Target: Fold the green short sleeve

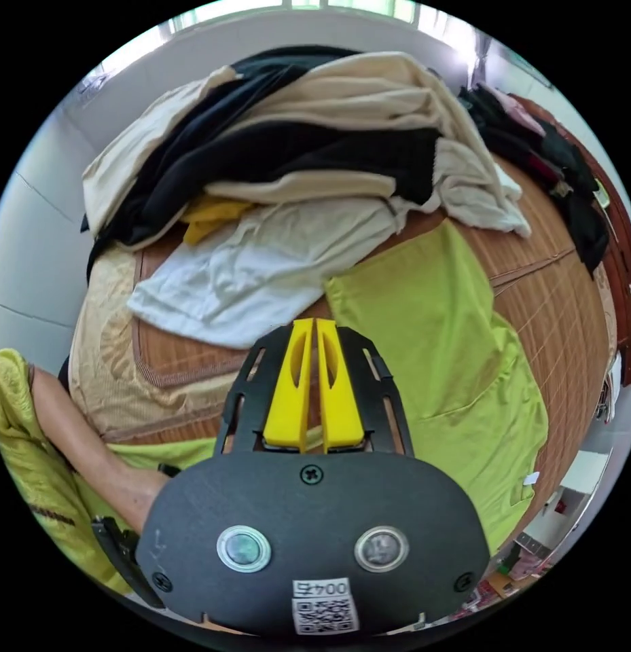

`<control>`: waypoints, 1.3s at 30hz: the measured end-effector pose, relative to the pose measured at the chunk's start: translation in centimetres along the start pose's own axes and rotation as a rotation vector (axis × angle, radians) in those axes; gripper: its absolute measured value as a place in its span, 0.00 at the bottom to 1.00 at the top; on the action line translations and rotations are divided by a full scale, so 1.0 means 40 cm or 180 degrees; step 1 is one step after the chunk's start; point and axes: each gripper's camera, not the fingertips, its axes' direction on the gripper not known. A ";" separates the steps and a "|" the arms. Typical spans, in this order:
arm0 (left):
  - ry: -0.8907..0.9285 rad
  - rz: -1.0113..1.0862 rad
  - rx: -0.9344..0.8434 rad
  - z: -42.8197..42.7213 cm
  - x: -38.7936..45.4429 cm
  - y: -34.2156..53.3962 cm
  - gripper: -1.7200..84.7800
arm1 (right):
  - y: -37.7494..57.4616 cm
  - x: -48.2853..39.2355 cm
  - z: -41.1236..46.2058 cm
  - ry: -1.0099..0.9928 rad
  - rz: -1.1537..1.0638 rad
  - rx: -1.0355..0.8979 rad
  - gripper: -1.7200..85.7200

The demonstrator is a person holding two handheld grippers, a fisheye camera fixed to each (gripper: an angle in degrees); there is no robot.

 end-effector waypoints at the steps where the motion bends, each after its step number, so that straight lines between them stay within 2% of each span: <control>1: -0.0016 0.0007 0.0001 -0.003 0.005 -0.004 0.03 | 0.026 -0.030 -0.039 0.0025 -0.0001 0.0194 0.01; 5: -0.0056 0.0020 0.0007 -0.014 0.017 -0.018 0.03 | 0.196 -0.089 -0.212 0.0107 0.0380 0.0734 0.01; 7: -0.0104 0.0030 0.0019 -0.019 0.024 -0.023 0.03 | 0.390 -0.133 -0.289 0.0600 0.0757 0.0822 0.01; 10: -0.0375 0.0043 0.0020 -0.024 0.052 -0.033 0.03 | 0.669 -0.175 -0.280 0.1126 0.1459 0.0414 0.01; 13: -0.0823 -0.0054 0.0041 -0.034 0.076 -0.041 0.03 | 0.940 -0.254 -0.192 0.1199 0.2066 -0.0072 0.01; 16: -0.1007 -0.0663 0.0184 -0.081 0.016 -0.032 0.03 | 1.122 -0.379 -0.082 0.1138 0.2367 -0.0213 0.01; 18: -0.0928 -0.1447 0.0201 -0.122 -0.084 -0.003 0.03 | 1.185 -0.434 0.004 0.1047 0.2491 -0.0355 0.01; 19: -0.0906 -0.1871 0.0180 -0.142 -0.152 0.025 0.03 | 1.214 -0.479 0.014 0.1189 0.2587 0.0007 0.01; 21: -0.1153 -0.2285 -0.0061 -0.153 -0.273 0.064 0.03 | 1.232 -0.519 0.046 0.1259 0.2724 0.0212 0.01; 24: -0.1206 -0.2457 -0.0399 -0.115 -0.393 0.089 0.03 | 1.229 -0.558 0.099 0.1327 0.2805 0.0369 0.01; 27: -0.1002 -0.2885 -0.1001 -0.003 -0.572 0.140 0.03 | 1.244 -0.590 0.147 0.1308 0.2810 0.0571 0.01; 30: -0.0853 -0.2969 -0.1253 0.069 -0.637 0.163 0.03 | 1.277 -0.606 0.188 0.1129 0.2934 0.0844 0.01; 34: -0.0562 -0.2771 -0.1947 0.195 -0.654 0.200 0.03 | 1.281 -0.636 0.254 0.1120 0.2955 0.0963 0.01; 39: -0.0508 -0.3238 -0.1857 0.136 -0.639 0.266 0.03 | 1.274 -0.653 0.323 0.1098 0.2983 0.1009 0.01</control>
